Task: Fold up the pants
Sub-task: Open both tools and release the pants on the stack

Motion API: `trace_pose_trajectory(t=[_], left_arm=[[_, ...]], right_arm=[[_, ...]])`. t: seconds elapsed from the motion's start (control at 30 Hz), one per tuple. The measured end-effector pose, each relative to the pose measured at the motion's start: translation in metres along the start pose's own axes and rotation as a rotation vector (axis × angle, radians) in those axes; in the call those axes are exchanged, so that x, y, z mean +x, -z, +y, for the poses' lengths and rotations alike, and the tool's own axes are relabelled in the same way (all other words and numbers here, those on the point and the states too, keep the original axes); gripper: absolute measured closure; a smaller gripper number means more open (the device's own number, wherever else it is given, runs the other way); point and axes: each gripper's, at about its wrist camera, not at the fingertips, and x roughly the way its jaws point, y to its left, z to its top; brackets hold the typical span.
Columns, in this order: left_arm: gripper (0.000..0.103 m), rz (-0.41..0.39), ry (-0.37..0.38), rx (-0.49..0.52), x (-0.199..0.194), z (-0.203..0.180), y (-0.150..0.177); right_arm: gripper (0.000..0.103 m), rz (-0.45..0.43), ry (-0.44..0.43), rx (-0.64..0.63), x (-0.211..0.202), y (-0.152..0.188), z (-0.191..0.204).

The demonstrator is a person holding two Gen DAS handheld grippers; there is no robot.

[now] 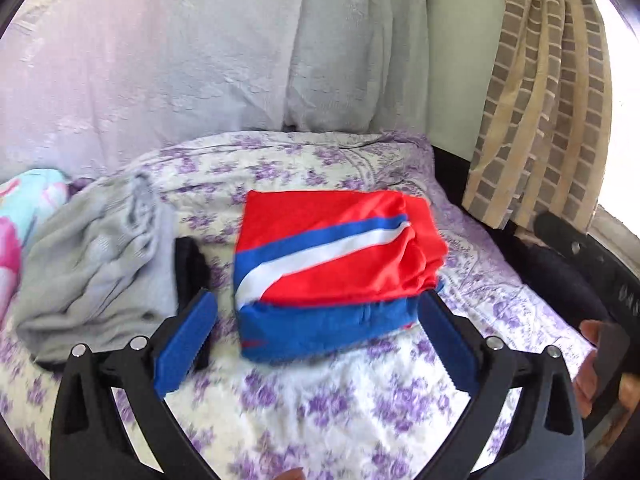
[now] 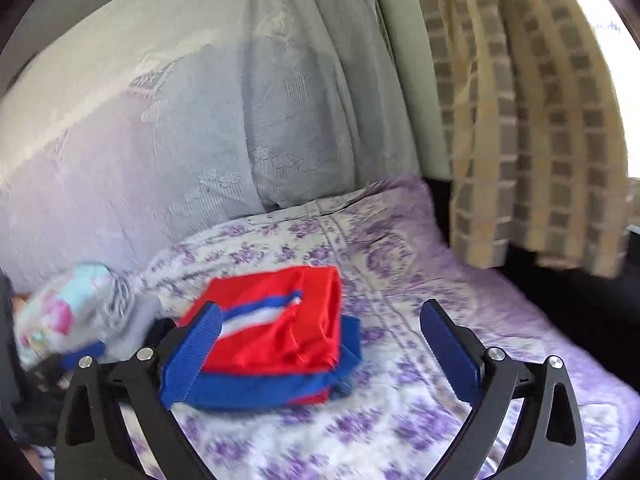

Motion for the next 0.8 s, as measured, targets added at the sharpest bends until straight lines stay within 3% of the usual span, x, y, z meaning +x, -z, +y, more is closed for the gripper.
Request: trace_pose_trajectory(t=[0.07, 0.13, 0.17, 0.23, 0.3, 0.37, 0.43, 0.5, 0.6, 0.8], left_arm=[[0.005, -0.016, -0.089, 0.020, -0.014, -0.005, 0.024], [0.005, -0.009, -0.180, 0.042, -0.021, -0.010, 0.050], [0.005, 0.012, -0.222, 0.058, -0.019, -0.012, 0.063], [0.005, 0.053, -0.269, 0.103, -0.015, -0.015, 0.073], [0.005, 0.043, -0.275, 0.114, -0.021, -0.015, 0.072], [0.005, 0.006, -0.260, 0.076, -0.033, -0.011, 0.064], [0.005, -0.013, -0.280, 0.044, -0.038, -0.005, 0.055], [0.005, -0.015, -0.305, 0.008, -0.036, 0.003, 0.047], [0.005, -0.010, -0.285, -0.041, -0.031, 0.011, 0.046], [0.005, 0.001, -0.278, -0.036, -0.017, 0.013, 0.051]], right_arm=[[0.003, -0.046, 0.010, -0.028, -0.025, 0.035, 0.006], [0.003, -0.084, 0.045, 0.032, -0.042, 0.077, 0.003], [0.003, -0.065, 0.047, 0.059, -0.042, 0.092, 0.002], [0.003, 0.067, 0.040, 0.044, -0.030, 0.095, 0.006], [0.003, 0.075, 0.096, 0.007, -0.031, 0.082, 0.012], [0.003, -0.023, 0.097, 0.004, -0.044, 0.066, 0.015], [0.003, -0.066, 0.099, 0.010, -0.048, 0.052, 0.016], [0.003, -0.032, 0.131, 0.036, -0.036, 0.043, 0.014], [0.003, 0.019, 0.095, 0.081, -0.023, 0.057, 0.011], [0.003, 0.140, 0.062, -0.004, 0.006, 0.091, 0.019]])
